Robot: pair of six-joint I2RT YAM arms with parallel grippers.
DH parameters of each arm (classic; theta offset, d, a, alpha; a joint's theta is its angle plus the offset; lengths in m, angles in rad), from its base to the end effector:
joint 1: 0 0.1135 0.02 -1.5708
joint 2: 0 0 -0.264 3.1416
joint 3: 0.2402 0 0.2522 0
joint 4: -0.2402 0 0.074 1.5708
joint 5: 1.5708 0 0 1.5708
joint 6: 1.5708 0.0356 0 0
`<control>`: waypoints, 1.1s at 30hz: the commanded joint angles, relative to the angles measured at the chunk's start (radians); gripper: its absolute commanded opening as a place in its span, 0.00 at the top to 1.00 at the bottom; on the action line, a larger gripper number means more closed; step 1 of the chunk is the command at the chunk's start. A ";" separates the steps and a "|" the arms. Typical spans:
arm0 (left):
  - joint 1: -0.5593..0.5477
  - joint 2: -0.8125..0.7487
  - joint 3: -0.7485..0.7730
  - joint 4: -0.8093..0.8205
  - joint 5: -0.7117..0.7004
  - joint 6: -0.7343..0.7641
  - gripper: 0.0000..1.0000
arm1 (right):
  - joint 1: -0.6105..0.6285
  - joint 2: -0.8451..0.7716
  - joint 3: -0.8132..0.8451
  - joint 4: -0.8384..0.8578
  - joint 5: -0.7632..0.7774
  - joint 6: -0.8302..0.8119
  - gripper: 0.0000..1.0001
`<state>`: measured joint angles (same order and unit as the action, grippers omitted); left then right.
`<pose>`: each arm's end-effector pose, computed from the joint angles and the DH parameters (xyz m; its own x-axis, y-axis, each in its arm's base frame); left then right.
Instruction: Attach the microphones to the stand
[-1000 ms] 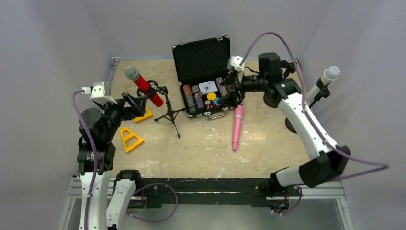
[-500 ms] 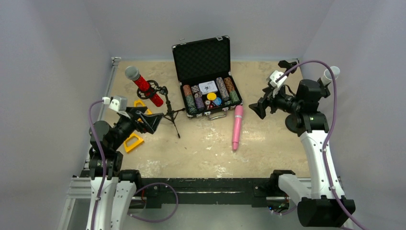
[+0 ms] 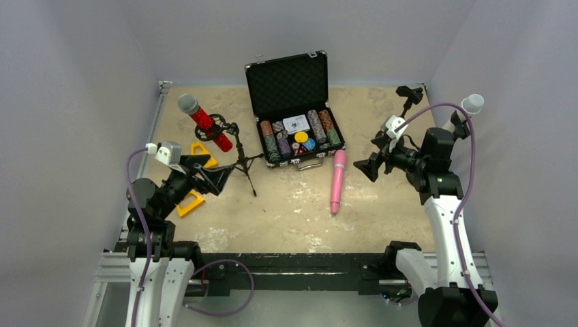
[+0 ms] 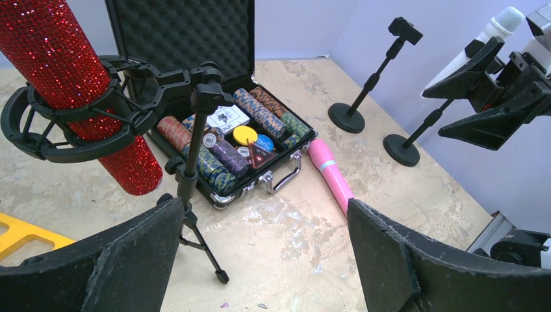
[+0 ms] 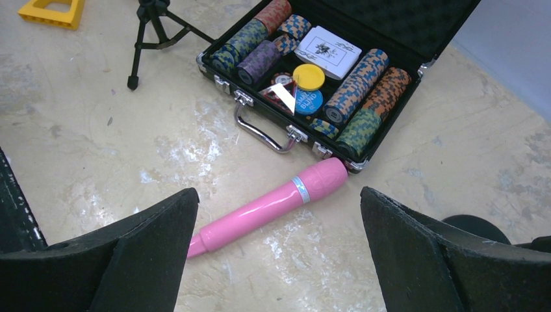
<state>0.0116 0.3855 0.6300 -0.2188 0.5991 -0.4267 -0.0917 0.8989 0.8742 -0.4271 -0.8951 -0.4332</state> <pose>0.1021 -0.0189 0.3329 -0.2059 -0.3442 -0.9160 0.5151 0.7578 -0.4005 0.1904 0.0104 0.3320 -0.1252 -0.2521 -0.9596 -0.7650 0.6404 -0.0685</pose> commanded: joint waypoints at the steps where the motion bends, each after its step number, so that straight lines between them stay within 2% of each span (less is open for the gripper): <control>1: -0.004 0.004 -0.001 0.017 0.008 0.009 0.01 | -0.011 -0.004 -0.023 0.062 -0.057 -0.013 0.02; 10: -0.004 0.003 -0.006 0.023 0.022 0.002 0.01 | -0.014 0.001 -0.042 0.055 -0.095 -0.044 0.03; 21: -0.004 -0.009 -0.006 0.022 0.022 0.001 0.01 | -0.016 0.019 -0.039 0.028 -0.070 -0.096 0.03; 33: -0.004 -0.019 -0.006 0.015 0.016 0.004 0.01 | -0.014 0.091 0.089 -0.167 0.004 -0.256 0.03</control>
<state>0.0116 0.3763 0.6296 -0.2192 0.6022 -0.4267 -0.1017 0.9745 0.8665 -0.5072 -0.9398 -0.6033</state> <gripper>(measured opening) 0.993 0.971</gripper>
